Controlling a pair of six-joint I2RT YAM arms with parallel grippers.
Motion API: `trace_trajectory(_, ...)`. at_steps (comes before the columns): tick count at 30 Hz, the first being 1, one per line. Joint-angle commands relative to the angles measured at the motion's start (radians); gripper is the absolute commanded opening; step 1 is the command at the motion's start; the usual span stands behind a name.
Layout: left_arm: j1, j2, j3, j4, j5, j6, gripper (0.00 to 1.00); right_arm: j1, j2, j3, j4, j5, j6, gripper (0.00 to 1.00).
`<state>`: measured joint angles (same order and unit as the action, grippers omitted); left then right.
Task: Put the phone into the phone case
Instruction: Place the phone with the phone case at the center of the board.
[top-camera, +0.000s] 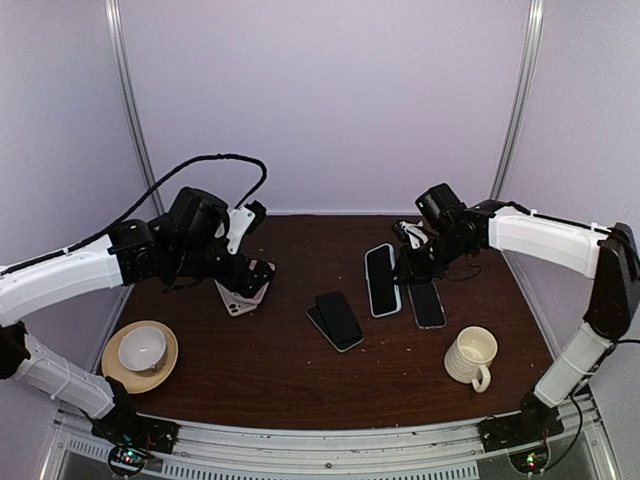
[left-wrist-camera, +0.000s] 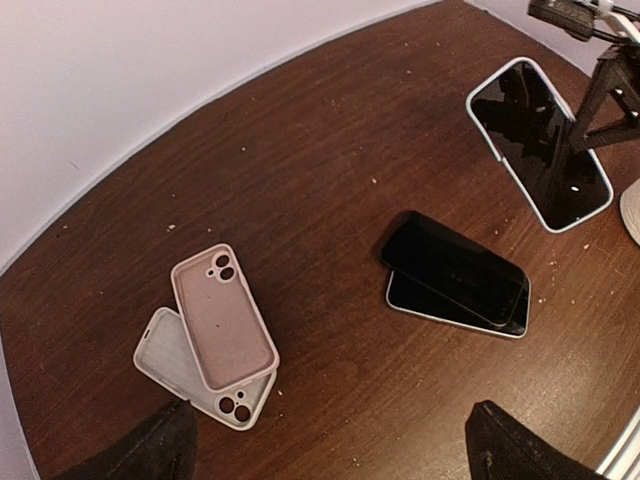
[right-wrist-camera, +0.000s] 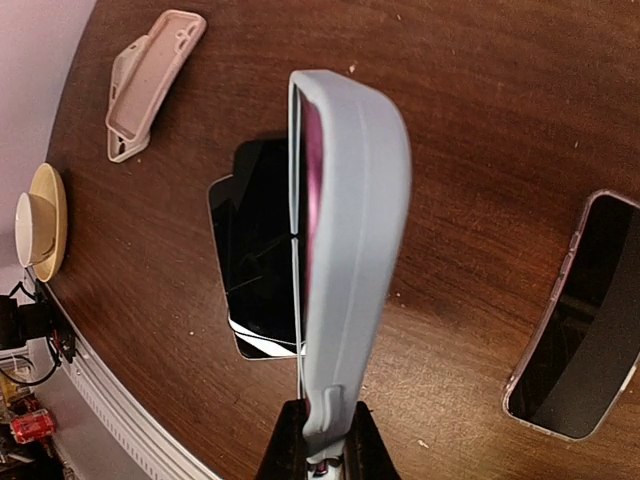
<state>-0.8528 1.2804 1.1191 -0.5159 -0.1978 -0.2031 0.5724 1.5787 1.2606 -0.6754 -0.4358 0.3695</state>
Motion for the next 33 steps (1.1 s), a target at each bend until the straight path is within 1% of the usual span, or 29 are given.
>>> trace_trajectory(1,0.012,0.045,0.048,-0.024,0.018,0.057,0.97,-0.043,0.093,0.09,-0.097,-0.132,-0.032,0.0)
trace_trajectory(5,0.018,0.086,0.054,-0.027,-0.015,0.086,0.97,-0.065,0.148,0.063,-0.088,-0.217,-0.033,0.0)
trace_trajectory(12,0.023,0.122,0.059,-0.022,-0.01,0.111,0.97,-0.121,0.204,0.003,-0.001,-0.264,0.004,0.0)
trace_trajectory(18,0.035,0.121,0.048,-0.011,0.0,0.11,0.98,-0.141,0.289,-0.002,0.009,-0.241,-0.003,0.0)
trace_trajectory(20,0.039,0.119,0.046,-0.01,0.004,0.11,0.98,-0.143,0.312,0.012,-0.014,-0.193,-0.008,0.0)
trace_trajectory(21,0.04,0.119,0.045,-0.009,0.007,0.11,0.98,-0.142,0.318,0.02,-0.033,-0.16,-0.012,0.01)
trace_trajectory(24,0.043,0.116,0.038,-0.006,0.012,0.109,0.98,-0.142,0.319,0.036,-0.095,-0.035,-0.023,0.12)
trace_trajectory(26,0.045,0.114,0.031,-0.005,0.012,0.108,0.98,-0.141,0.314,0.029,-0.105,0.01,-0.017,0.14)
trace_trajectory(29,0.047,0.115,0.031,-0.004,0.016,0.108,0.98,-0.137,0.308,0.004,-0.073,-0.015,-0.004,0.2)
trace_trajectory(33,0.047,0.117,0.028,-0.002,0.031,0.102,0.98,-0.13,0.336,0.029,-0.073,-0.021,-0.014,0.23)
